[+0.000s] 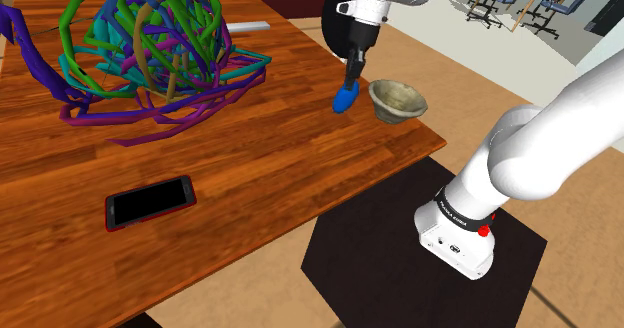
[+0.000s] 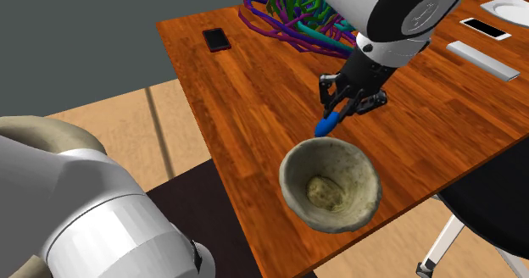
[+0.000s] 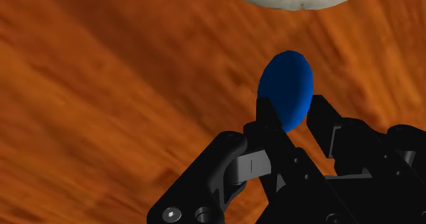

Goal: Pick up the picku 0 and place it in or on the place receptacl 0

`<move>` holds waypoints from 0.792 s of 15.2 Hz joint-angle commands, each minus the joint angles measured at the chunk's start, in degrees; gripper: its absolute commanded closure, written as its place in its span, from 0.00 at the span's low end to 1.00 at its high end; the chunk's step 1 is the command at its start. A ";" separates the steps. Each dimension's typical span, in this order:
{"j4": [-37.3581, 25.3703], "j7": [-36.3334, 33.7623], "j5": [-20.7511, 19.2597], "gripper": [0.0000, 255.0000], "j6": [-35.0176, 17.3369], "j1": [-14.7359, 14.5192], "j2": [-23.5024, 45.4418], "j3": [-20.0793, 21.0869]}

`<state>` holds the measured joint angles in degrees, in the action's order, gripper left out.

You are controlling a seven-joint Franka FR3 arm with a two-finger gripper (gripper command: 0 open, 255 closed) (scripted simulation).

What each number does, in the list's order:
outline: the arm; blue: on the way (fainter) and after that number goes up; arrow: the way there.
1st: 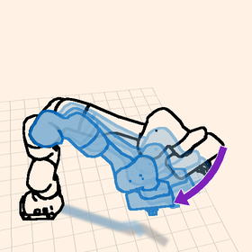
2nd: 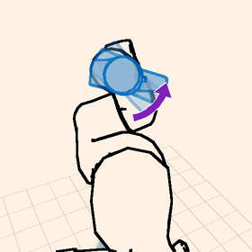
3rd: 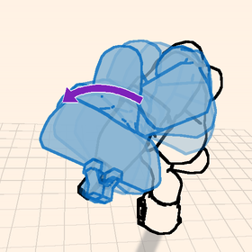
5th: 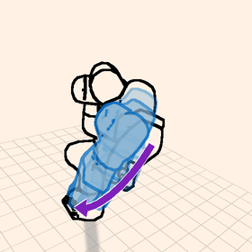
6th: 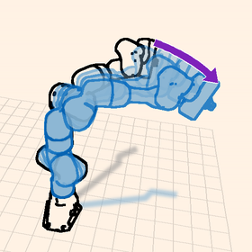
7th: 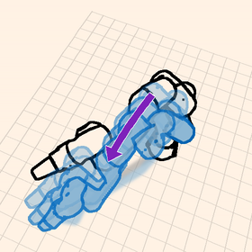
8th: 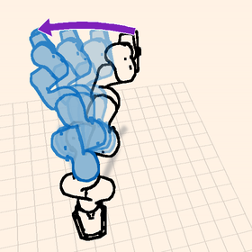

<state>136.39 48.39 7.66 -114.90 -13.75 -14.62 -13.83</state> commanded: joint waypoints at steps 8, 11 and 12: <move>-5.00 -1.64 -0.82 1.00 7.36 0.13 -2.54 0.38; -6.79 -2.09 -0.99 1.00 9.69 0.13 -3.12 0.48; -7.41 -2.23 -1.03 1.00 10.46 0.13 -3.29 0.52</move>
<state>129.56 46.30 6.74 -105.37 -13.66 -17.56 -13.33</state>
